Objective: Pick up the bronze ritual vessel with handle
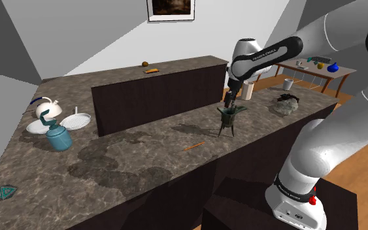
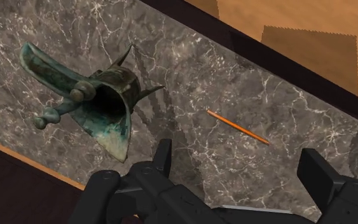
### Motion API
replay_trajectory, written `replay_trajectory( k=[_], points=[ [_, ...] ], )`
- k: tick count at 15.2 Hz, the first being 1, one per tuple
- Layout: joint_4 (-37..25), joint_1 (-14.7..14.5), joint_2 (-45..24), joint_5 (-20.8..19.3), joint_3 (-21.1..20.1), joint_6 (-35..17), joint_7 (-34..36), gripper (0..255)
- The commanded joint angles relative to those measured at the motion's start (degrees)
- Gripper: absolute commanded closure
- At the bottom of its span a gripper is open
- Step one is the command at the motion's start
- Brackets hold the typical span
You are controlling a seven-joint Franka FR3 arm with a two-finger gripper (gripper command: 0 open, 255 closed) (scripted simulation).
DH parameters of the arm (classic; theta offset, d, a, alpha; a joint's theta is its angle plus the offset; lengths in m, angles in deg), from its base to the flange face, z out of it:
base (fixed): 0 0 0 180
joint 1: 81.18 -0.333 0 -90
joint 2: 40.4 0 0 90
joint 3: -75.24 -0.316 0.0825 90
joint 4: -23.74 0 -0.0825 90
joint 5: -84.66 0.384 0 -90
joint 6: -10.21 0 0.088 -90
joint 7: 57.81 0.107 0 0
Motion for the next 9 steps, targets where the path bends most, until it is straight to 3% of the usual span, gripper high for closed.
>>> replay_trajectory(
  k=[1,5,9],
  points=[
    [-0.9,-0.1,-4.4,0.3,2.2,-3.8,-2.8,0],
    [-3.4,-0.7,-13.2,3.1,6.0,-10.4,-8.8,0],
    [-7.2,-0.9,-23.0,9.3,8.6,-16.0,-16.7,0]
  ],
)
